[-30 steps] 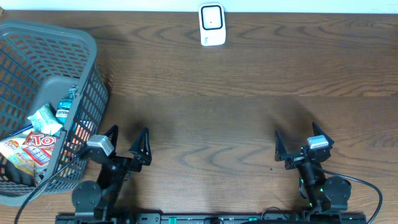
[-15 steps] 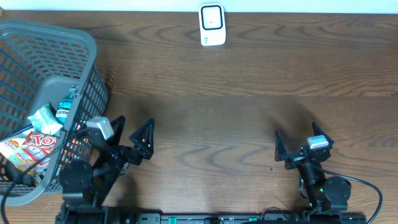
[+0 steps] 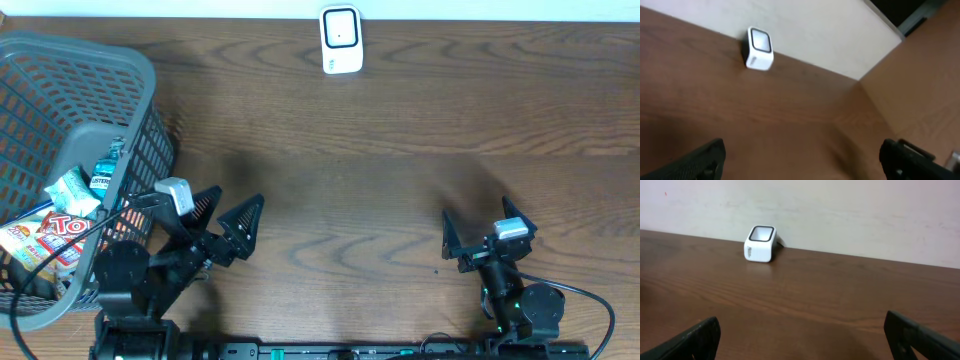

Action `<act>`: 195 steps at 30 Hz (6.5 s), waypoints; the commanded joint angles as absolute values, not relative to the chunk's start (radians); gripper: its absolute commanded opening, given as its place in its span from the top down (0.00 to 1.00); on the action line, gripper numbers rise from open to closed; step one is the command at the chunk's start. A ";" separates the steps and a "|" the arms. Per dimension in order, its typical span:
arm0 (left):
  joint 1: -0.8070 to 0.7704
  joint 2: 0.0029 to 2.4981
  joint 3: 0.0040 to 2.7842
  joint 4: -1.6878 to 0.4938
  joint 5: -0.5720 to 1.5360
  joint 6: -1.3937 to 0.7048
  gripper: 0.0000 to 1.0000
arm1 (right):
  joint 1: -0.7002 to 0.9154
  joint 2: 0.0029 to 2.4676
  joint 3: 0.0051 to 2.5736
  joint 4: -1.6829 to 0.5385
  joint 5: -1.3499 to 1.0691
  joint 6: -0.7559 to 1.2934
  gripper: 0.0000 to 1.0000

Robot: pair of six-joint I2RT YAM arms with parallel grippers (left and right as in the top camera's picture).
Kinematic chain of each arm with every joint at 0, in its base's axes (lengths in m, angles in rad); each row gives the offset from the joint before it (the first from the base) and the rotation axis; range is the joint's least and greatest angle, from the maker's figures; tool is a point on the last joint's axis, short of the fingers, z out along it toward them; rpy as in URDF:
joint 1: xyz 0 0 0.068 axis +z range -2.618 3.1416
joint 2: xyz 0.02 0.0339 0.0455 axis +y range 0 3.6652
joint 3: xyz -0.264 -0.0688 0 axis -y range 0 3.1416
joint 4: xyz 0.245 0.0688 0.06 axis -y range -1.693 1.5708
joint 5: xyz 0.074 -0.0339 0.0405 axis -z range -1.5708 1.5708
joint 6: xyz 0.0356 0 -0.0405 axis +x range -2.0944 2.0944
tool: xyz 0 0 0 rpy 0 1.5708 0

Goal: Scan the item barcode
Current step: 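Raise the left gripper and move it over the grey basket, then lower the left gripper into the basket and grasp the red snack stick, then lift the red snack stick out and carry it to table center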

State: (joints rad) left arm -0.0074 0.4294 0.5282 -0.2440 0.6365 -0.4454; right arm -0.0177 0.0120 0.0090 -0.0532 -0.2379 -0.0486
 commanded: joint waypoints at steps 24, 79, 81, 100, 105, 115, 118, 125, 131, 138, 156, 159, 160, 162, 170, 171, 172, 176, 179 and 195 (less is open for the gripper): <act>-0.003 0.430 0.619 -0.092 0.804 -0.589 0.02 | -0.013 0.007 0.006 -0.056 -0.234 -0.050 0.01; 0.584 1.631 1.374 -1.180 -0.117 -0.648 0.11 | -0.013 0.007 0.006 -0.056 -0.234 -0.050 0.01; 0.584 1.631 1.318 -1.128 -0.127 -0.641 0.11 | -0.013 0.007 0.006 -0.056 -0.234 -0.050 0.01; 0.584 1.635 1.066 -0.825 -0.199 -0.622 0.15 | -0.013 0.007 0.006 -0.056 -0.234 -0.050 0.01; 0.584 1.641 1.031 -0.775 -0.199 -0.622 0.16 | -0.013 0.007 0.006 -0.056 -0.234 -0.050 0.01; 0.584 1.703 1.030 -0.755 -0.199 -0.622 0.33 | -0.013 0.007 0.006 -0.056 -0.234 -0.050 0.01; 0.584 1.745 1.029 -0.762 -0.199 -0.622 0.35 | -0.013 0.007 0.006 -0.056 -0.234 -0.050 0.01; 0.584 1.808 1.025 -0.780 -0.199 -0.623 0.89 | -0.013 0.007 0.006 -0.055 -0.234 -0.050 0.01; 0.584 1.747 1.040 -0.805 -0.192 -0.623 0.92 | -0.013 0.007 0.006 -0.055 -0.234 -0.050 0.01; 0.584 1.563 1.122 -0.886 -0.191 -0.623 0.93 | -0.013 0.007 0.006 -0.056 -0.234 -0.050 0.01; 0.583 0.863 1.149 -0.714 0.228 -0.706 0.92 | -0.013 0.007 0.006 -0.056 -0.234 -0.050 0.01; 0.583 0.801 1.149 -0.678 0.336 -0.706 0.92 | -0.013 0.007 0.006 -0.056 -0.234 -0.050 0.01; 0.582 0.788 1.149 -0.672 0.369 -0.706 0.93 | -0.013 0.007 0.006 -0.056 -0.234 -0.050 0.01; 0.568 0.773 1.149 -0.667 0.439 -0.709 0.92 | -0.013 0.007 0.006 -0.056 -0.234 -0.050 0.01; 0.377 0.801 1.113 -0.668 0.576 -0.660 0.92 | -0.013 0.007 0.006 -0.056 -0.234 -0.050 0.01; 0.341 0.811 1.107 -0.668 0.576 -0.640 0.92 | -0.013 0.007 0.006 -0.056 -0.234 -0.050 0.01; 0.307 0.822 1.102 -0.668 0.576 -0.626 0.92 | -0.013 0.007 0.006 -0.056 -0.234 -0.050 0.01; 0.139 0.897 1.095 -0.667 0.575 -0.558 0.93 | -0.013 0.007 0.006 -0.056 -0.234 -0.050 0.01; 0.003 0.982 1.095 -0.667 0.533 -0.523 0.92 | -0.013 0.007 0.006 -0.056 -0.234 -0.050 0.01; -0.529 1.623 1.095 -0.476 0.185 -0.528 0.93 | -0.013 0.007 0.006 -0.056 -0.234 -0.050 0.01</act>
